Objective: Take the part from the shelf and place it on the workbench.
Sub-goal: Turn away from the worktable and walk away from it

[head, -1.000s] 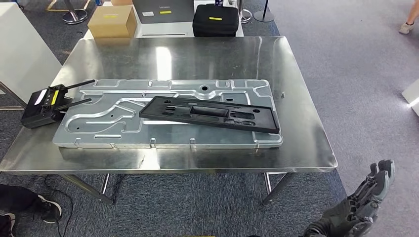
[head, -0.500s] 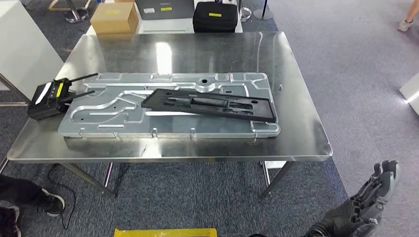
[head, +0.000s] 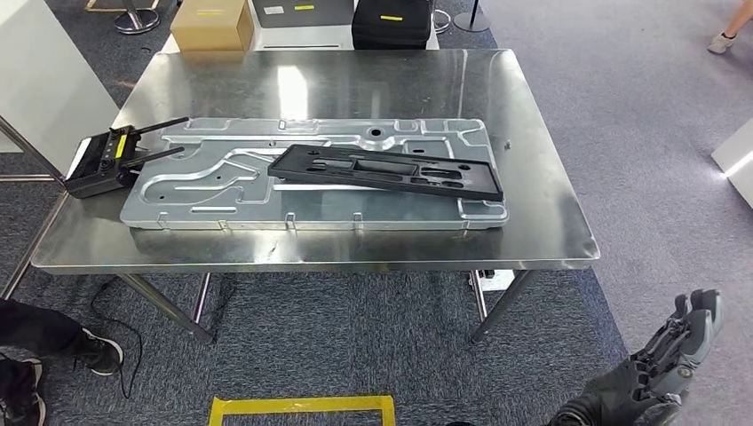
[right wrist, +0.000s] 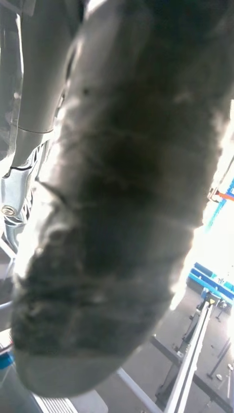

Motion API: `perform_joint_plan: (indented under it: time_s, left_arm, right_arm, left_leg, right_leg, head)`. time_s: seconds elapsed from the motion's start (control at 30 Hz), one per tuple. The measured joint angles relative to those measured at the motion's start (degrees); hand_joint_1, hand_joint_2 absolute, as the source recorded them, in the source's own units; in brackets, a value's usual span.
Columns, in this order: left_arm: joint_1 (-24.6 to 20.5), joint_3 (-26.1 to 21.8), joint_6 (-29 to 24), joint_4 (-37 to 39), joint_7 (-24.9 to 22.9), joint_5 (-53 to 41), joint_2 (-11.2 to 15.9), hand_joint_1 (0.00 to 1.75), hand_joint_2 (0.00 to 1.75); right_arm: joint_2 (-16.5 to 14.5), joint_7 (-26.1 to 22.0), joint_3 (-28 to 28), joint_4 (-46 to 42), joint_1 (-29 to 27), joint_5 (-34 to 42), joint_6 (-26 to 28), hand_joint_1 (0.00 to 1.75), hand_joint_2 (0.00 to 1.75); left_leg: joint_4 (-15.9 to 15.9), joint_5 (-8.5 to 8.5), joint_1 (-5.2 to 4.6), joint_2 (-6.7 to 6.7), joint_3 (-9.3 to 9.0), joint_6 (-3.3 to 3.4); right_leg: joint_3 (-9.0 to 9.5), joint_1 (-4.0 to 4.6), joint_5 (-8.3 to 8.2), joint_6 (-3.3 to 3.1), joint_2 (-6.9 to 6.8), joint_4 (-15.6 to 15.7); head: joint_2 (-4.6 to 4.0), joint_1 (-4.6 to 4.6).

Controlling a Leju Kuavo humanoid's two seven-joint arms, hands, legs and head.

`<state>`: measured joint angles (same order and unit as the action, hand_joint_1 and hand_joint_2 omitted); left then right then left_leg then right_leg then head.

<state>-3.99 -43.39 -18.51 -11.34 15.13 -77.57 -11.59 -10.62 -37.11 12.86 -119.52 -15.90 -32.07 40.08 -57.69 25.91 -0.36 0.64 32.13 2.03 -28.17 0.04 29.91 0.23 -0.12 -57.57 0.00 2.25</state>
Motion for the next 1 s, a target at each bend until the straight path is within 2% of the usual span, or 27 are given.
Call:
perform_joint_plan:
  time_s: [0.07,0.1,0.13,0.2,0.23,0.27,0.3,0.33,0.4,0.43,0.47,0.57,0.6,0.67,0.73,0.83,0.9,0.93,0.97,1.0]
  left_arm:
    - [-0.1,0.0,0.0,0.0,0.0,0.0,0.0,0.00,0.00]
    - [-0.1,-0.1,0.0,0.0,0.0,0.0,0.0,0.00,0.00]
    - [0.0,-0.1,-0.1,0.0,0.0,0.0,0.1,0.00,0.00]
    - [0.0,-0.1,-0.1,0.0,0.0,0.0,0.1,0.00,0.00]
    - [0.0,-0.1,-0.1,0.0,0.0,0.0,0.1,0.00,0.00]
    - [0.1,-0.1,-0.1,0.0,0.0,0.0,0.2,0.00,0.00]
    - [0.1,-0.1,-0.1,0.0,0.0,0.0,0.2,0.00,0.00]
    - [0.1,-0.1,-0.1,0.0,0.0,-0.1,0.2,0.00,0.00]
    - [0.0,-0.1,-0.1,0.0,0.0,-0.1,0.3,0.00,0.00]
    - [-0.1,-0.1,-0.1,0.0,0.0,-0.1,0.3,0.00,0.00]
    - [-0.1,-0.1,-0.1,0.0,0.0,-0.1,0.3,0.00,0.00]
    - [0.0,-0.1,0.0,0.0,0.0,-0.2,0.3,0.00,0.00]
    - [-0.1,-0.2,0.0,0.0,0.0,-0.3,0.3,0.00,0.00]
    - [-0.1,-0.2,0.0,0.0,0.0,-0.3,0.3,0.00,0.00]
    - [-0.1,-0.2,0.0,0.0,0.0,-0.3,0.3,0.00,0.00]
    - [-0.1,-0.2,0.0,0.0,0.0,-0.3,0.3,0.00,0.00]
    - [-0.1,-0.2,0.1,0.0,0.0,-0.4,0.3,0.00,0.00]
    - [-0.1,-0.2,0.1,0.0,0.0,-0.4,0.3,0.00,0.00]
    - [-0.1,-0.2,0.2,0.0,-0.1,-0.4,0.3,0.00,0.00]
    - [0.0,-0.2,0.3,0.0,-0.1,-0.4,0.3,0.00,0.00]
  right_arm:
    - [0.0,0.0,0.0,0.0,-0.1,0.1,0.0,0.00,0.00]
    - [0.0,0.0,0.0,0.0,-0.1,0.1,0.0,0.00,0.00]
    - [0.0,0.0,0.0,0.0,-0.1,0.1,0.0,0.00,0.00]
    - [0.0,0.0,0.0,0.0,-0.1,0.2,0.0,0.00,0.00]
    - [0.0,0.0,0.0,0.0,-0.1,0.2,0.0,0.00,0.00]
    - [0.0,0.0,0.0,0.0,-0.1,0.2,0.0,0.00,0.00]
    - [0.0,0.0,0.0,0.0,-0.1,0.3,0.0,0.00,0.00]
    - [0.0,0.0,0.0,0.0,-0.1,0.4,0.0,0.00,0.00]
    - [0.0,0.0,0.0,0.0,-0.1,0.6,0.0,0.00,0.00]
    - [0.0,0.0,0.0,0.0,-0.1,0.7,0.0,0.00,0.00]
    - [0.0,0.0,0.0,0.0,-0.1,0.8,0.0,0.00,0.00]
    - [0.0,0.0,0.0,0.0,-0.1,0.9,0.0,0.00,0.00]
    - [0.0,0.0,0.0,0.0,-0.2,0.9,0.0,0.00,0.00]
    - [0.0,0.0,0.0,0.0,-0.2,1.0,0.0,0.00,0.00]
    - [0.0,0.0,0.0,0.0,-0.2,1.0,0.0,0.00,0.00]
    - [0.0,0.0,0.0,0.0,-0.2,1.0,0.0,0.00,0.00]
    - [0.0,0.0,0.0,0.1,-0.2,1.0,0.0,0.00,0.00]
    - [0.0,0.0,0.0,0.2,-0.2,1.1,0.0,0.00,0.00]
    - [0.0,0.0,0.0,0.3,-0.2,1.1,0.0,0.00,0.00]
    - [0.0,0.0,-0.1,0.3,-0.2,1.1,0.0,0.00,0.00]
  left_leg:
    - [-0.1,-0.23,0.06,-0.06,0.15,-0.68]
    - [-0.6,0.44,0.07,-0.14,0.47,-1.01]
    - [-2.1,1.92,0.12,-0.23,1.10,-1.30]
    - [-8.4,6.73,0.43,-0.33,3.49,-1.90]
    - [-12.0,8.72,0.62,-0.32,4.67,-2.18]
    - [-14.7,9.71,0.81,-0.31,5.31,-2.45]
    - [-15.3,9.44,0.99,-0.30,4.94,-2.66]
    - [-13.8,8.21,1.17,-0.29,3.49,-2.83]
    - [-5.9,5.55,1.45,-0.33,-1.78,-3.01]
    - [-2.6,4.74,1.38,-0.48,-3.80,-2.78]
    - [-0.4,4.49,1.29,-0.63,-4.94,-2.50]
    - [0.3,3.99,1.06,-0.82,-4.28,-1.03]
    - [0.4,3.57,1.08,-0.73,-3.93,-0.43]
    - [0.7,2.58,1.16,-0.49,-3.04,0.70]
    - [0.7,2.12,1.08,-0.41,-2.45,1.14]
    - [0.7,2.02,1.06,-0.39,-2.32,1.16]
    - [0.6,1.50,0.89,-0.30,-1.66,1.21]
    - [0.5,0.96,0.71,-0.24,-0.92,1.23]
    - [0.4,0.21,0.47,-0.19,0.06,1.18]
    - [0.2,-0.46,0.24,-0.19,0.87,1.00]
  right_leg:
    - [-0.31,-0.14,-0.74,-0.49,-0.07,0.6]
    - [-0.51,-0.35,-1.19,-0.86,-0.13,0.9]
    - [-0.80,-0.57,-1.71,-1.24,-0.21,1.2]
    - [-1.85,-0.74,-2.58,-1.64,-0.31,1.3]
    - [-2.52,-0.75,-2.94,-1.65,-0.35,1.1]
    - [-3.19,-0.76,-3.28,-1.56,-0.38,0.9]
    - [-3.82,-0.81,-3.57,-1.42,-0.41,0.7]
    - [-4.42,-0.89,-3.80,-1.24,-0.41,0.4]
    - [-5.48,-1.02,-4.14,-0.77,-0.40,-0.4]
    - [-5.86,-1.03,-4.32,-0.46,-0.37,-0.8]
    - [-6.12,-0.99,-4.53,-0.11,-0.35,-1.1]
    - [-6.54,-0.97,-5.34,1.11,-0.23,-1.2]
    - [-6.84,-1.06,-4.86,1.43,-0.16,-1.6]
    - [-8.03,-1.27,-1.48,1.80,-0.03,-4.6]
    - [-9.05,-1.31,1.60,1.88,0.00,-7.6]
    - [-9.35,-1.31,2.33,1.92,0.00,-8.6]
    - [-10.51,-1.30,4.54,2.03,0.00,-12.7]
    - [-10.40,-1.28,4.89,1.97,0.00,-14.5]
    - [-7.73,-1.04,4.38,1.44,0.01,-12.4]
    - [-4.39,-0.78,3.18,0.84,-0.02,-8.2]
  head:
    - [0.00,0.01]
    - [0.00,-0.02]
    - [0.00,-0.05]
    - [0.00,-0.14]
    - [0.00,-0.16]
    - [0.00,-0.16]
    - [0.00,-0.16]
    - [0.00,-0.16]
    - [0.00,-0.18]
    - [0.00,-0.17]
    - [0.00,-0.16]
    - [0.00,-0.10]
    - [0.00,-0.09]
    - [0.00,-0.08]
    - [0.00,-0.08]
    - [0.00,-0.08]
    - [0.00,-0.08]
    - [0.00,-0.09]
    - [0.00,-0.10]
    - [0.00,-0.11]
